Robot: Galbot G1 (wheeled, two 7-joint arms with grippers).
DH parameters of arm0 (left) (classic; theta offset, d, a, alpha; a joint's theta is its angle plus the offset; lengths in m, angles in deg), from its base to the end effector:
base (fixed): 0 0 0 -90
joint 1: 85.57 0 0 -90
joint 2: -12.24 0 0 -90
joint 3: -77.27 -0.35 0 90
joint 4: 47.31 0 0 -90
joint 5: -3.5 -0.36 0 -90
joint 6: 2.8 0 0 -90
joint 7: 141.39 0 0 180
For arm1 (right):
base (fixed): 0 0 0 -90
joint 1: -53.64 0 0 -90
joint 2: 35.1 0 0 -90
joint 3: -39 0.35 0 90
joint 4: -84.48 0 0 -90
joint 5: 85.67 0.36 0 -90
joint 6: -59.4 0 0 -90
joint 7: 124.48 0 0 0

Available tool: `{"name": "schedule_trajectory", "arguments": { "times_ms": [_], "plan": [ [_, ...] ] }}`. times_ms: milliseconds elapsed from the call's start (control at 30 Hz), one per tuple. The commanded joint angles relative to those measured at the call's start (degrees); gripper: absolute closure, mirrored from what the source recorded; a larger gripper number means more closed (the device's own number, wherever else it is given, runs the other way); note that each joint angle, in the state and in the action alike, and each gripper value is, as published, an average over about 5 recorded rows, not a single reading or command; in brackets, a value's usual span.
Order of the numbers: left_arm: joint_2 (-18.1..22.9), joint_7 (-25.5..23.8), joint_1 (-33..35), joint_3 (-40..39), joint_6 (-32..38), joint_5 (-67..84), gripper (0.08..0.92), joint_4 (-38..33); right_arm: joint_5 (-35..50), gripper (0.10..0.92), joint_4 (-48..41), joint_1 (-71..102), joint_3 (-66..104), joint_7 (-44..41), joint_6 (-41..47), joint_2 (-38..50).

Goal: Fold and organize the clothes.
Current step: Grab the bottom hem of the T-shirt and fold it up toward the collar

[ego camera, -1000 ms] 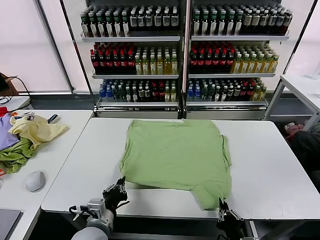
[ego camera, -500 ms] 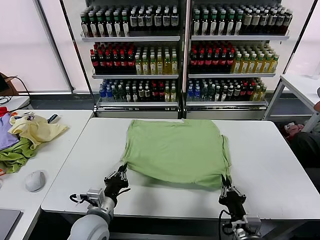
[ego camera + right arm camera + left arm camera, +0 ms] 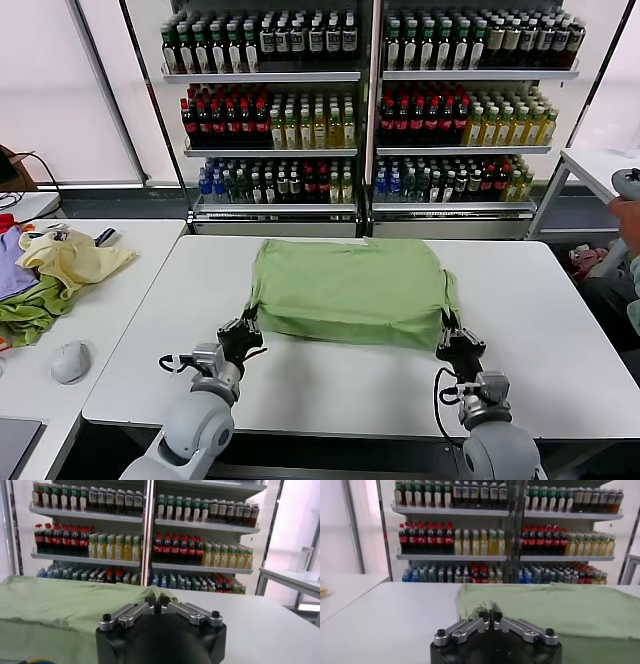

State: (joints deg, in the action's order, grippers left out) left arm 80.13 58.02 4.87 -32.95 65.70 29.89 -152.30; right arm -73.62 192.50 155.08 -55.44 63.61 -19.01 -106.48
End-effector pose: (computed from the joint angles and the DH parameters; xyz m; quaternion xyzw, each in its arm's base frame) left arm 0.3241 -0.0147 -0.2857 -0.0528 -0.9884 -0.0043 0.1420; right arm 0.2880 -0.0511 -0.2976 0.0079 -0.9970 0.0546 0.0551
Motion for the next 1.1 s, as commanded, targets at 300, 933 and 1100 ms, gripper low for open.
{"name": "schedule_trajectory", "arguments": {
  "times_ms": [300, 933, 1100],
  "plan": [
    [1.81, 0.71, -8.88, -4.50, -1.34, -6.17, 0.907, 12.53, -2.77, 0.886, -14.47, -14.99, -4.04, -2.32, 0.84, 0.66],
    [0.62, 2.12, -1.39, -1.27, -2.19, -6.51, 0.545, 6.08, -0.95, 0.428, -3.44, -1.39, 0.67, -1.53, 2.41, -0.85],
    [0.72, 2.32, -3.61, -1.53, -3.22, -4.80, 0.398, 9.09, 1.24, 0.281, -5.52, -2.18, 1.28, 0.68, 7.34, -1.13]
  ]
}}
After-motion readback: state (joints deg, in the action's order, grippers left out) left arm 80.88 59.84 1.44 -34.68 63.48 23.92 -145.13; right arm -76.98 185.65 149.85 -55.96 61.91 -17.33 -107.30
